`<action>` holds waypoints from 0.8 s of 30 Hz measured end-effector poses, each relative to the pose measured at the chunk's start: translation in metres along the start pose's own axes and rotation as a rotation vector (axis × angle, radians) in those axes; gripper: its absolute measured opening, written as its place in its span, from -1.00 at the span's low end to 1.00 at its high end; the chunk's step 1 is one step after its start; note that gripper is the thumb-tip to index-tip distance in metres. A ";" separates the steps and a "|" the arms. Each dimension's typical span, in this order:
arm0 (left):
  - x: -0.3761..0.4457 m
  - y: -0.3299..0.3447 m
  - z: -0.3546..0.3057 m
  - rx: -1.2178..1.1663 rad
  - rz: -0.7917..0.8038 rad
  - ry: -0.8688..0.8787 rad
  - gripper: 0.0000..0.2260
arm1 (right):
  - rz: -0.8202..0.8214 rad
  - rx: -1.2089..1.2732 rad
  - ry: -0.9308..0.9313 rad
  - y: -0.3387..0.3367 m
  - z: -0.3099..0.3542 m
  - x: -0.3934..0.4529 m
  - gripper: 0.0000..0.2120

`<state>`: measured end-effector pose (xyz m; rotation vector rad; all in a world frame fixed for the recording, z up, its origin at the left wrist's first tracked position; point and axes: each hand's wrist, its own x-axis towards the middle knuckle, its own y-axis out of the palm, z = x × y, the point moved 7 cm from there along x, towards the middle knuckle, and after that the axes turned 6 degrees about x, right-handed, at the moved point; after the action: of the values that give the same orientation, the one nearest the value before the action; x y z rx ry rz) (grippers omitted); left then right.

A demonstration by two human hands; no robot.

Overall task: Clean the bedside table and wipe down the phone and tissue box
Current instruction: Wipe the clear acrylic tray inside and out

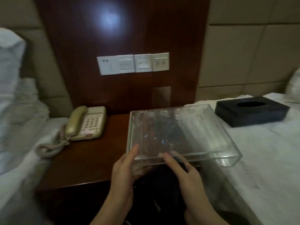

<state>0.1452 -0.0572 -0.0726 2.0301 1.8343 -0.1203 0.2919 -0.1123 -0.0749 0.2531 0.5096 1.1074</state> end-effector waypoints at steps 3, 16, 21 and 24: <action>-0.004 -0.056 -0.004 0.039 -0.098 0.016 -0.69 | 0.061 -0.011 0.138 0.035 -0.040 -0.002 -0.53; 0.036 -0.166 0.006 -0.027 -0.302 -0.022 -0.63 | 0.161 -0.135 0.311 0.113 -0.102 0.010 -0.78; 0.063 -0.160 -0.001 0.062 -0.292 -0.054 -0.53 | 0.150 -0.134 0.329 0.116 -0.100 0.033 -0.77; 0.076 -0.156 -0.009 0.225 -0.256 -0.035 -0.59 | 0.143 -0.141 0.331 0.117 -0.094 0.046 -0.78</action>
<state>0.0022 0.0259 -0.1257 1.9080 2.1341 -0.4495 0.1678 -0.0253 -0.1164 -0.0194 0.7111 1.3281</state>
